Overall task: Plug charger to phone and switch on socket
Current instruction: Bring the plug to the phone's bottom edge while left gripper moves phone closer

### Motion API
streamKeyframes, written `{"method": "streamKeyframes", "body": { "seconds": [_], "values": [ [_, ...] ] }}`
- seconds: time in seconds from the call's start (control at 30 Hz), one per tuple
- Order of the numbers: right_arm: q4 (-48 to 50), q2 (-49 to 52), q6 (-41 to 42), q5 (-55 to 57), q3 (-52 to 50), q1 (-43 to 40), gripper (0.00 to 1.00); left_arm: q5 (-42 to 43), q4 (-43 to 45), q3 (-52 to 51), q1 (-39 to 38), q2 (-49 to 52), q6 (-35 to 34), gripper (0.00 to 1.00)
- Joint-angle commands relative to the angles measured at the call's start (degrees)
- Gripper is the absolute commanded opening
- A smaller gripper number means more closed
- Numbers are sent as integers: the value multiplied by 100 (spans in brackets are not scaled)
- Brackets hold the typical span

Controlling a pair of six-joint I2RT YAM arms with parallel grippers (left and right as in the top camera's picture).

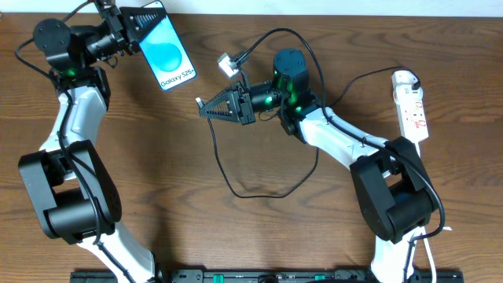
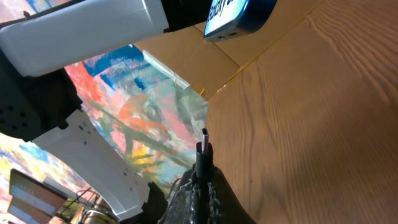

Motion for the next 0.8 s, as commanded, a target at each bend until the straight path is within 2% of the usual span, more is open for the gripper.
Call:
{"method": "streamKeyframes", "body": {
  "seconds": [0.0, 0.77],
  "values": [
    [168, 11, 42, -35, 46, 52, 1, 111, 63, 74, -44, -142, -116, 7],
    [640, 11, 221, 31, 48, 79, 1, 262, 66, 74, -422, -142, -44, 7]
  ]
}}
